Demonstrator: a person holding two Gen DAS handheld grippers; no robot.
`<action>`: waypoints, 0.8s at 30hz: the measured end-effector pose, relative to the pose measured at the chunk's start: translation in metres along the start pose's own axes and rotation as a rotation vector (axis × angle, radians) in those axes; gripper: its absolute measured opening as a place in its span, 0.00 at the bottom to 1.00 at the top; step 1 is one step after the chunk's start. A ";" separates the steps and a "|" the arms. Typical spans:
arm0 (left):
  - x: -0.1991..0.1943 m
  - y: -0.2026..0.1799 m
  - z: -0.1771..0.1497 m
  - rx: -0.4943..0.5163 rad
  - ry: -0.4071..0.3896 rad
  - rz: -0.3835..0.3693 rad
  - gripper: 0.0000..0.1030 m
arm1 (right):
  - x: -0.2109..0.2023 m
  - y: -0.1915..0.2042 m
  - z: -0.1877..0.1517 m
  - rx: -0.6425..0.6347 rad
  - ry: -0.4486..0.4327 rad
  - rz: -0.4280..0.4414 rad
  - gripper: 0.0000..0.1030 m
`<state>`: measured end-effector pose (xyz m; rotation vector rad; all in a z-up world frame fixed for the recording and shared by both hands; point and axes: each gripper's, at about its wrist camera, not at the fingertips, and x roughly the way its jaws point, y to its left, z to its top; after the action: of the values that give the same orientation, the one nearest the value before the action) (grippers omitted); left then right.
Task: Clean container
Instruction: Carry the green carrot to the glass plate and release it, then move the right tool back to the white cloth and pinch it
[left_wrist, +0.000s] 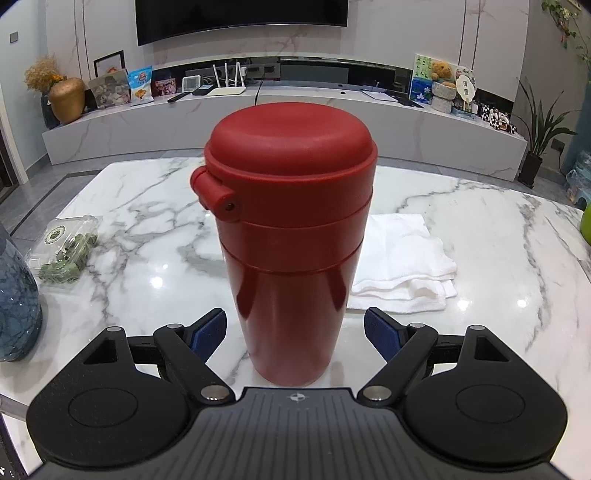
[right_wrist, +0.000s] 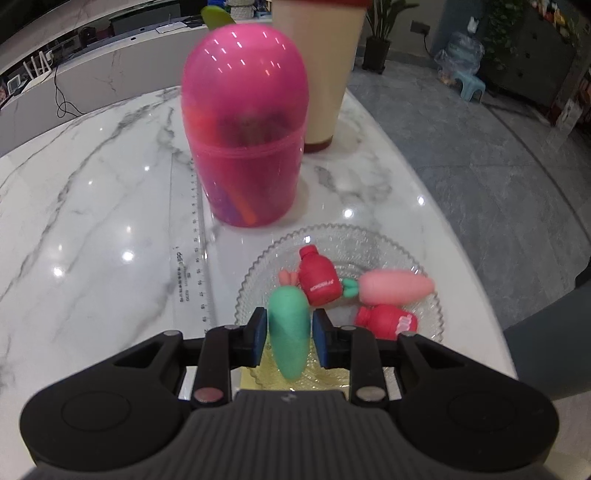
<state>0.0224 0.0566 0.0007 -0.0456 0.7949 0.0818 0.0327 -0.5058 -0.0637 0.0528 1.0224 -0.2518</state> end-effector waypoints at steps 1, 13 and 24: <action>0.000 0.000 0.000 0.000 0.001 0.001 0.80 | -0.005 0.005 0.001 -0.021 -0.015 0.002 0.31; -0.004 -0.002 0.000 0.008 -0.016 -0.014 0.80 | -0.040 0.145 0.027 -0.263 -0.146 0.251 0.31; -0.003 -0.004 -0.001 0.031 -0.009 -0.029 0.80 | -0.011 0.300 0.035 -0.334 -0.134 0.445 0.34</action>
<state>0.0201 0.0522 0.0025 -0.0276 0.7862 0.0427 0.1263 -0.2183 -0.0580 -0.0393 0.8819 0.3177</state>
